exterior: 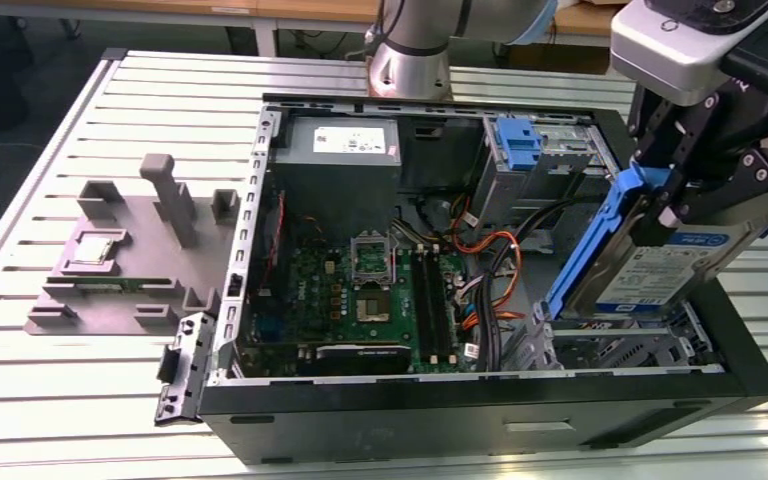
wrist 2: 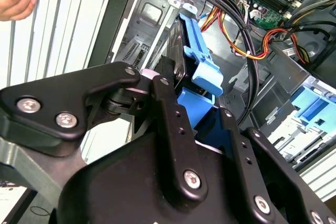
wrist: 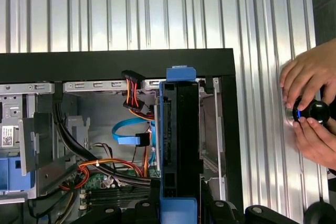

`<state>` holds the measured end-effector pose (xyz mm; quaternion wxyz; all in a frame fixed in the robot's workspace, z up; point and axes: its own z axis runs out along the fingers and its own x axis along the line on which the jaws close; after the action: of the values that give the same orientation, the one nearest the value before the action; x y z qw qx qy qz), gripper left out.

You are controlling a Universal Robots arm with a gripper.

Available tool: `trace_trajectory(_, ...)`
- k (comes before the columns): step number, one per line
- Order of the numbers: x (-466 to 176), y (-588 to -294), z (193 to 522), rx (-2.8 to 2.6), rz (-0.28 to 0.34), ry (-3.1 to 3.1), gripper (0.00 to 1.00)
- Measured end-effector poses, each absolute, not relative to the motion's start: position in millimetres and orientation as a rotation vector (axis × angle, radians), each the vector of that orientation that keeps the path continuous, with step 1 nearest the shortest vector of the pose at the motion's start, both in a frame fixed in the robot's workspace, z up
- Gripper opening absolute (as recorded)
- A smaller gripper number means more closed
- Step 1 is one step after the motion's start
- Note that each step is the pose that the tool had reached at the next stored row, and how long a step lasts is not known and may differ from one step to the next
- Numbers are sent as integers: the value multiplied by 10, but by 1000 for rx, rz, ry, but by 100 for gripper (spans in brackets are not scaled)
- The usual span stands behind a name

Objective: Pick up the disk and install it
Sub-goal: 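Insert the disk into the insertion slot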

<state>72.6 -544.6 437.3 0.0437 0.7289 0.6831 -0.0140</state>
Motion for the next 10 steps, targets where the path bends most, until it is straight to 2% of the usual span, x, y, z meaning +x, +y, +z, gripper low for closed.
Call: trace_trajectory(10, 714, -5446, 4357, 2228, -43, 2088, 37)
